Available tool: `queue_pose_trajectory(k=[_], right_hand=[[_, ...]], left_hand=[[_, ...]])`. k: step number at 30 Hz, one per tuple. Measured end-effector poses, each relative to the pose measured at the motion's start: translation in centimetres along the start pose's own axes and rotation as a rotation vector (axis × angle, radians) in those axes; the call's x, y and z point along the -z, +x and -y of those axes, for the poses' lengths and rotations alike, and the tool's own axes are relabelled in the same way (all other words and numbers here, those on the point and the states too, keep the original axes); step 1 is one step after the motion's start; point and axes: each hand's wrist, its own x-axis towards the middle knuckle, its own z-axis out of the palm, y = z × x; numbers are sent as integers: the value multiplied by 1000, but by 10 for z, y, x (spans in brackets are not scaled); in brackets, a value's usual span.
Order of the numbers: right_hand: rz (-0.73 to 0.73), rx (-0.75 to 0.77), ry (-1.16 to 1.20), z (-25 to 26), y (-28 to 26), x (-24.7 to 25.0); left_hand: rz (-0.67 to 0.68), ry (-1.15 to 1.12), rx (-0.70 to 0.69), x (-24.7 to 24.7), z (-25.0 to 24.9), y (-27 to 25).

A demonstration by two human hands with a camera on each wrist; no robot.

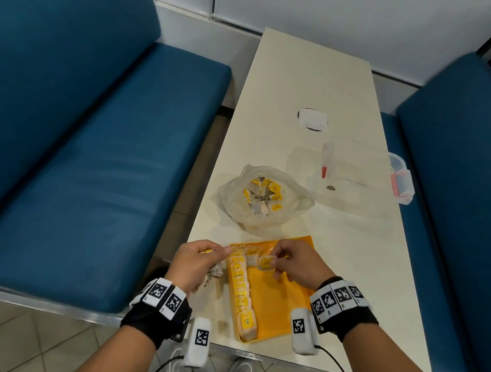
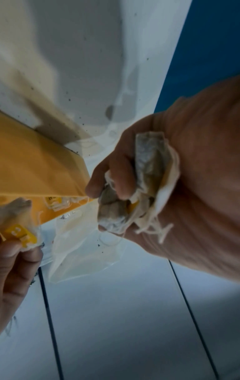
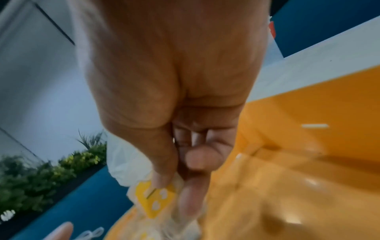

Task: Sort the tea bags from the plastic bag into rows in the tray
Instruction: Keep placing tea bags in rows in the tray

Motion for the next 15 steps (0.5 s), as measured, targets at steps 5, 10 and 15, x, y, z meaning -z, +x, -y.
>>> queue_pose_trajectory(k=[5, 10, 15], right_hand=[[91, -54, 28, -12, 9, -14], [54, -112, 39, -12, 21, -25], [-92, -140, 107, -10, 30, -36]], left_hand=[[11, 36, 18, -6, 8, 0], [-8, 80, 44, -10, 18, 2], [-20, 92, 21, -11, 22, 5]])
